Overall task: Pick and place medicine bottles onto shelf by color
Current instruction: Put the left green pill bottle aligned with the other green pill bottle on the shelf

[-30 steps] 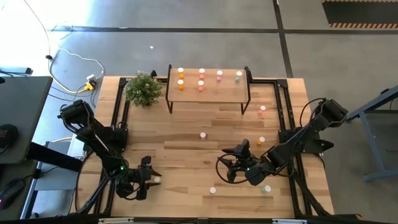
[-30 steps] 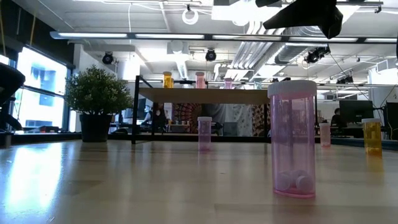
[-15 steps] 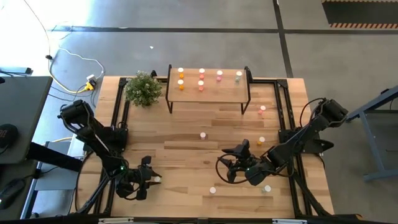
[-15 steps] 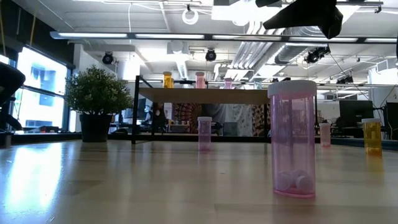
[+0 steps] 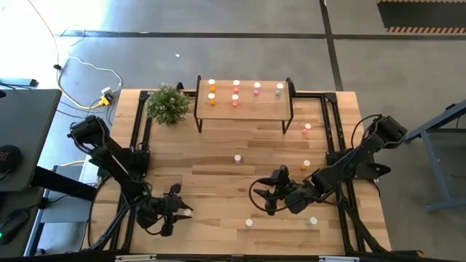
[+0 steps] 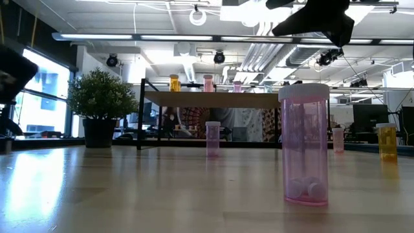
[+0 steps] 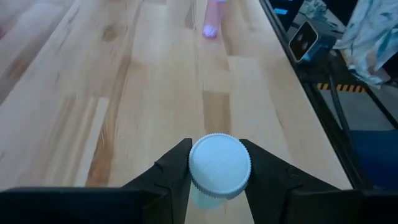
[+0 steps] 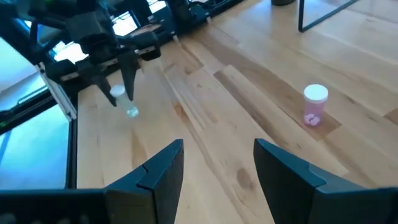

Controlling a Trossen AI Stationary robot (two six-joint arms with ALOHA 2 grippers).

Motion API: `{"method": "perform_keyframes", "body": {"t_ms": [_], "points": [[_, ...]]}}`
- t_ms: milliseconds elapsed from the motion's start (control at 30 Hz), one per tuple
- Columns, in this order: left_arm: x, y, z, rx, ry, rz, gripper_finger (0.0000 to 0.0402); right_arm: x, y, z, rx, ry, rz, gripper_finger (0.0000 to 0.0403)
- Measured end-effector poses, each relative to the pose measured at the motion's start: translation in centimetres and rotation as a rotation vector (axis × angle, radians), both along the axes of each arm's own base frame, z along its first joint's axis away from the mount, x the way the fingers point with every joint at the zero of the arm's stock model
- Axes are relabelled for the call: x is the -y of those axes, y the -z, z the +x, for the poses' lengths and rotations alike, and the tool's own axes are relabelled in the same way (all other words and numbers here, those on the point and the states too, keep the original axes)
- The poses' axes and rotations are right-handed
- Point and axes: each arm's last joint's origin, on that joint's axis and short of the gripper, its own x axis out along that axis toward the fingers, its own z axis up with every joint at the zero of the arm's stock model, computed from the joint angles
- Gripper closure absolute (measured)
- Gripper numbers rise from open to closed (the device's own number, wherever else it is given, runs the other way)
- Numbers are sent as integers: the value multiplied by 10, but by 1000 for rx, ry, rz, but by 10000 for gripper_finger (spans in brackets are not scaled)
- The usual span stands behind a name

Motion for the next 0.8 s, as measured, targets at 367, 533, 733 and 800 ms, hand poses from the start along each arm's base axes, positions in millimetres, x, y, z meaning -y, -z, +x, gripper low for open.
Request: {"method": "perform_keyframes", "body": {"t_ms": [367, 533, 733, 800], "points": [[-30, -30, 23, 71, 29, 15, 284, 2, 0, 2, -2, -9, -17, 217], [-47, -42, 30, 104, 38, 17, 284, 8, 0, 6, -20, -24, -18, 217], [-65, -53, 37, 133, 33, 28, 284, 20, 0, 13, -50, -52, -71, 217], [-70, -55, 39, 140, 32, 33, 284, 24, 1, 16, -65, -76, -81, 217]]}}
